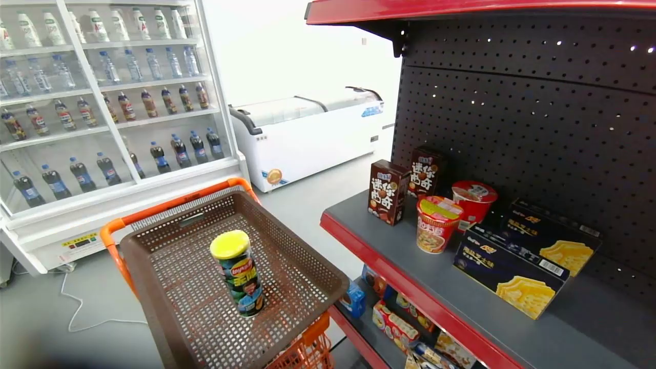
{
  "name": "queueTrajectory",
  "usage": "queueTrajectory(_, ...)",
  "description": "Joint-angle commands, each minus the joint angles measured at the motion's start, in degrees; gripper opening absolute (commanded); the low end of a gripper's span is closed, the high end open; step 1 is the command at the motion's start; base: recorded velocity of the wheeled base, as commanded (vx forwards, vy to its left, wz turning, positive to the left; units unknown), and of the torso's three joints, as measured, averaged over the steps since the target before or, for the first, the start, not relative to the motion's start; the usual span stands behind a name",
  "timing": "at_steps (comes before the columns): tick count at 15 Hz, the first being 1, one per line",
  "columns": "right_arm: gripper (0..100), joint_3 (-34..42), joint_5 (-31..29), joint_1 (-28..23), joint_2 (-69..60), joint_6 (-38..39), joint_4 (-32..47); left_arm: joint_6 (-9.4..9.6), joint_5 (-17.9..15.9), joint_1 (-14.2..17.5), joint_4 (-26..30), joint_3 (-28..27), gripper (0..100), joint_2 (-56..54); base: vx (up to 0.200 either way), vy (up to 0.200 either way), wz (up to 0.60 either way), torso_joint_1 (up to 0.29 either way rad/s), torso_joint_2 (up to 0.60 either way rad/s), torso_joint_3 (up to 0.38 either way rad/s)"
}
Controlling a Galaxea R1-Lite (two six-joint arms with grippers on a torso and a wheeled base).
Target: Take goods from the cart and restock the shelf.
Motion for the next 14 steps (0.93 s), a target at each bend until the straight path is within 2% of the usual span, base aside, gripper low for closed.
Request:
queueTrajectory(1,100,0.02,-0.02,0.02,0.07,0.00,0.02,-0.67,3.15,2.52,4.71,-18.63,100,28.95,0.000,0.000,0.00,0.000,0.00,0.000)
queueTrajectory(3,100,0.02,-0.02,0.02,0.07,0.00,0.02,-1.02,2.45,2.17,2.25,-17.05,100,33.87,0.000,0.000,0.00,0.000,0.00,0.000)
queueTrajectory(4,100,0.02,-0.02,0.02,0.07,0.00,0.02,-2.42,0.16,2.08,-1.62,-13.71,100,36.69,0.000,0.000,0.00,0.000,0.00,0.000)
queueTrajectory(6,100,0.02,-0.02,0.02,0.07,0.00,0.02,-1.54,-3.88,1.20,-9.26,-6.59,100,40.90,0.000,0.000,0.00,0.000,0.00,0.000)
queueTrajectory(9,100,0.02,-0.02,0.02,0.07,0.00,0.02,-2.16,-7.22,-4.34,-33.08,5.62,100,51.36,0.000,0.000,0.00,0.000,0.00,0.000)
queueTrajectory(10,100,0.02,-0.02,0.02,0.07,0.00,0.02,-2.16,-7.84,-4.60,-34.84,6.41,100,52.42,0.000,0.000,0.00,0.000,0.00,0.000)
queueTrajectory(11,100,0.02,-0.02,0.02,0.07,0.00,0.02,-1.98,-10.47,-4.60,-39.32,8.70,100,57.25,0.000,0.000,0.00,0.000,0.00,0.000)
queueTrajectory(14,100,0.02,-0.02,0.02,0.07,0.00,0.02,-1.37,-10.91,-4.60,-46.18,9.23,100,65.07,0.000,0.000,0.00,0.000,0.00,0.000)
